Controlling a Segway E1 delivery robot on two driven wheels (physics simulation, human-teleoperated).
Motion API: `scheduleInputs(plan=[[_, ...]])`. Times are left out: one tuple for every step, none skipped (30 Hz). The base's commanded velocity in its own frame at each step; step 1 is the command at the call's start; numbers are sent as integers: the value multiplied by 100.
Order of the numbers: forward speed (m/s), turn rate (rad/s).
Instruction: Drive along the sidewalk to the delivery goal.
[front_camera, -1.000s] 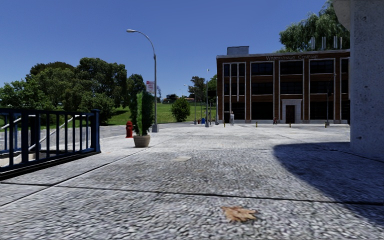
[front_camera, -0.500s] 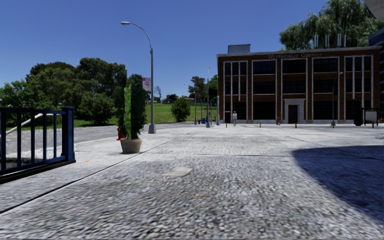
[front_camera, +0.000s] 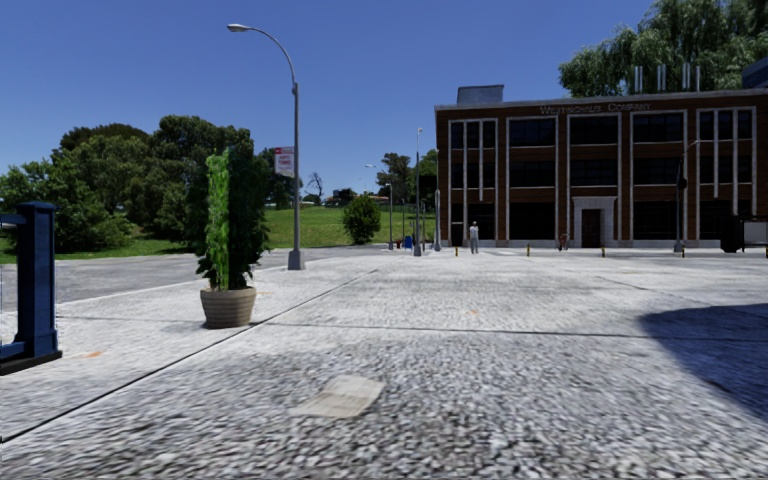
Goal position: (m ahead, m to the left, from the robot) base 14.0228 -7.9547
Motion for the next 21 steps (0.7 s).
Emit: scheduleInputs(plan=[[200,0],[200,0],[200,0],[200,0],[200,0],[200,0],[200,0],[200,0],[200,0],[200,0],[200,0],[200,0],[200,0],[200,0],[200,0],[200,-26],[200,-46],[200,-46],[200,-52],[200,-53],[200,-53]])
